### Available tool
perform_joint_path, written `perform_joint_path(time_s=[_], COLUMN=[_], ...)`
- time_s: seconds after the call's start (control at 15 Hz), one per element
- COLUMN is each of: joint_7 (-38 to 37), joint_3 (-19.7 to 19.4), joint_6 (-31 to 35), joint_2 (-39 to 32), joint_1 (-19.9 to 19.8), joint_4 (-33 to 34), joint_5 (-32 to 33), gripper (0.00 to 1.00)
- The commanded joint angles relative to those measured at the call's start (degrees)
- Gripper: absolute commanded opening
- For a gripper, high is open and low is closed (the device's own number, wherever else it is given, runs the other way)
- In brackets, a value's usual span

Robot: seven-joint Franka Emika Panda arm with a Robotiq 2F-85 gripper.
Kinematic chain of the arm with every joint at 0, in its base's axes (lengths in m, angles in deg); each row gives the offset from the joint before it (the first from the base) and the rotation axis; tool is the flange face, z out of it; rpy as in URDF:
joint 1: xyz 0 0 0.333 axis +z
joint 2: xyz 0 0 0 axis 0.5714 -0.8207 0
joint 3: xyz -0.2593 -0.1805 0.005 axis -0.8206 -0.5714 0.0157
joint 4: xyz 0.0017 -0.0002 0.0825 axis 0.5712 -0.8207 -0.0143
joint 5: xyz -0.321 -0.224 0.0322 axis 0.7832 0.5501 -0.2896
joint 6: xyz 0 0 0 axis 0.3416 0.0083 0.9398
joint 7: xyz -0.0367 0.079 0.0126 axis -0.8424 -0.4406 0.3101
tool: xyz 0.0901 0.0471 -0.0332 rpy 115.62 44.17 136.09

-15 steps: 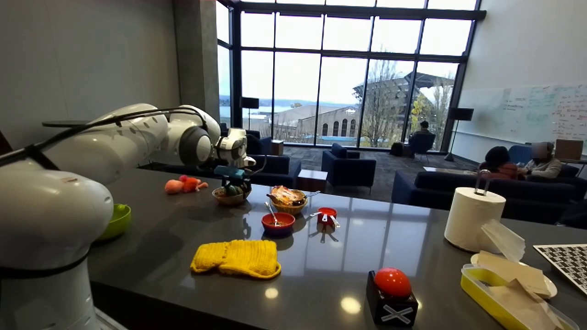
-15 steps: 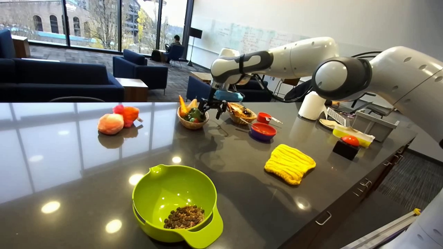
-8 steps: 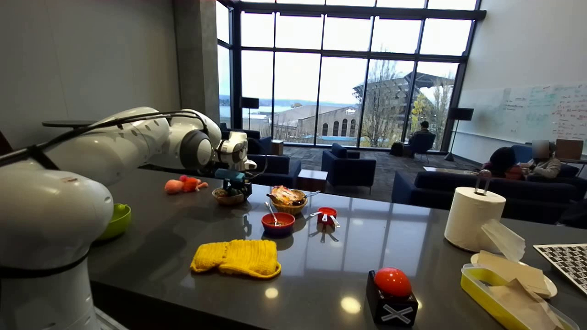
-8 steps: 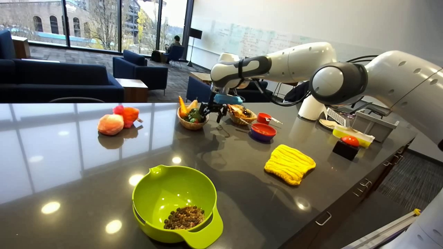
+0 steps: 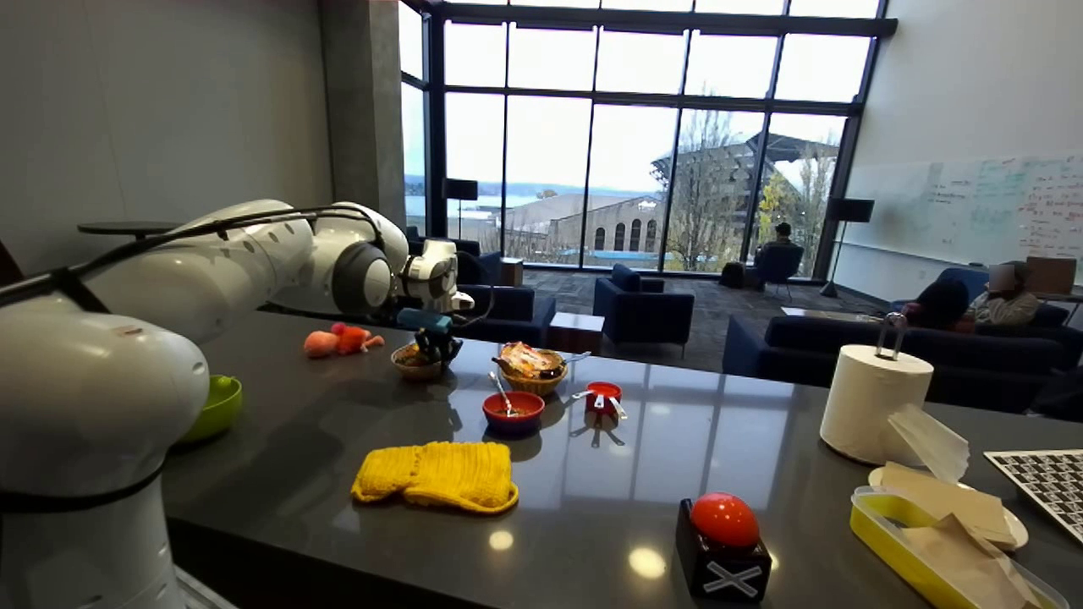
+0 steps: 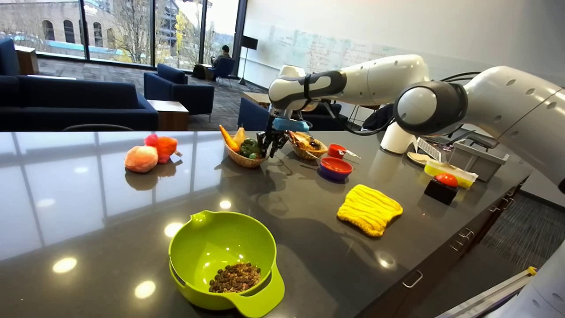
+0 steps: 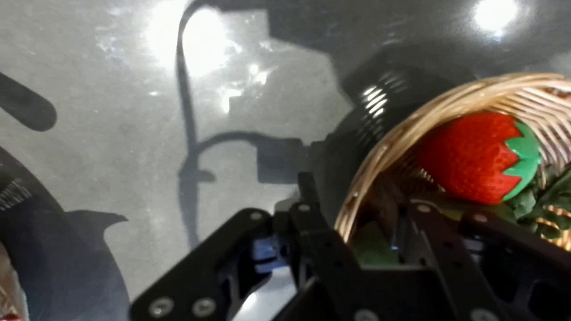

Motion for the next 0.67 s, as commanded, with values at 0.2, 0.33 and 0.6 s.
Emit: perform_joint_path(time_s=[0.2,0.33,0.6], joint_7=[-2.05,-2.62,-4.05], joint_3=[-0.63,-0.74,-1.07], joint_6=[-1.49,-1.54,-1.9], joint_2=[-0.37,0.1,1.21], joint_1=[-0.32,-0.63,-1.35], joint_4=[1.51,0.76,-1.1], joint_5=[0.1,0.15,0.28], gripper=[0.01,0.01,0.02])
